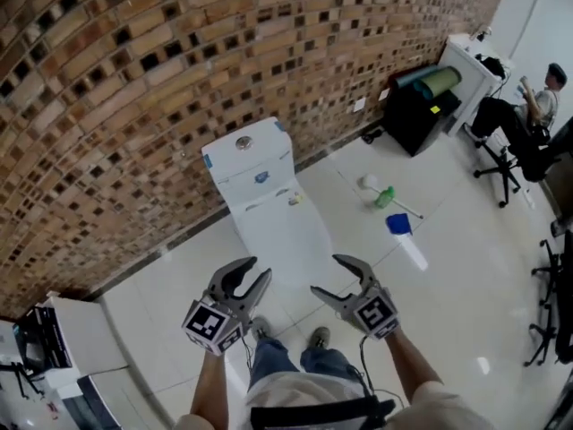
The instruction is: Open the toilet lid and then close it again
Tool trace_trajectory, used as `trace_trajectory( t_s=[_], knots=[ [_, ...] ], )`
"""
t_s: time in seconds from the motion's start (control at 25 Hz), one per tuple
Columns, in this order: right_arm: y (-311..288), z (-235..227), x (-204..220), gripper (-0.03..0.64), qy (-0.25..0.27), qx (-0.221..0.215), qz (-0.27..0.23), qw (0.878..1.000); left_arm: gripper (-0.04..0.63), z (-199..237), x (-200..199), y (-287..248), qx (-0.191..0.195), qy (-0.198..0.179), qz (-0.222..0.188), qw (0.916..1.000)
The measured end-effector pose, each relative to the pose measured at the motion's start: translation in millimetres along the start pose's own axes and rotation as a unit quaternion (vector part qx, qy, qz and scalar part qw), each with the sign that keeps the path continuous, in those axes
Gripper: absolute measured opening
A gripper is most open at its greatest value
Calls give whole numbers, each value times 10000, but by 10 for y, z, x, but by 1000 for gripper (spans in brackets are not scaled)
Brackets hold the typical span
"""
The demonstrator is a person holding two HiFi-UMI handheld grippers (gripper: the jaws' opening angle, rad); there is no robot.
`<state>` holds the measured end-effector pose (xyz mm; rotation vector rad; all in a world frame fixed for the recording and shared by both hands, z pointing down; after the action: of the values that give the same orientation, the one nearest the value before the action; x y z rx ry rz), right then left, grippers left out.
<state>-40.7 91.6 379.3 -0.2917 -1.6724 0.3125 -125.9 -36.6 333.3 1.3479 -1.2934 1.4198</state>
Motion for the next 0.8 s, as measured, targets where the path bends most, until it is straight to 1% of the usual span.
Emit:
trace_trajectory(
  t_s=[0.12,0.2,0.28,0.36,0.52,0.64,0.8],
  knots=[
    [316,130,-441,344,-466,-188,-637,9967,143,-82,-268,29,132,-206,-58,9997],
    [483,166,-630,344,-726,-183,-945,9927,143,-102,-387,23,177,-372,-106,9991],
    [611,173,-745,332,-884,-89,-1114,9898,143,-108,-479,10,209,-513,-152,9984],
    [694,152,-765,330,-924,47,-1146,9891,143,-134,-571,-2,238,-605,-177,9977],
    [750,95,-715,330,-984,250,-1056,9892,143,-197,-714,-33,285,-699,-245,9968],
    [743,97,-697,330,-967,274,-1033,9896,142,-236,-736,-39,337,-744,-267,9963],
    [717,92,-715,330,-955,258,-1091,9891,143,-249,-702,-30,313,-813,-267,9958]
  ],
)
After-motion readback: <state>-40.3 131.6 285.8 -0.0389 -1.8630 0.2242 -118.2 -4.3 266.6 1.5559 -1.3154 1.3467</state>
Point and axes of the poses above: the fingertips, and each gripper's own axes: y backward along the fingers, z to its left, x out of its underside, the point moved 3 cm from there along y, backward along the fingers, and after that the axes turned 13 degrees about -y, right-handed, at the moved point
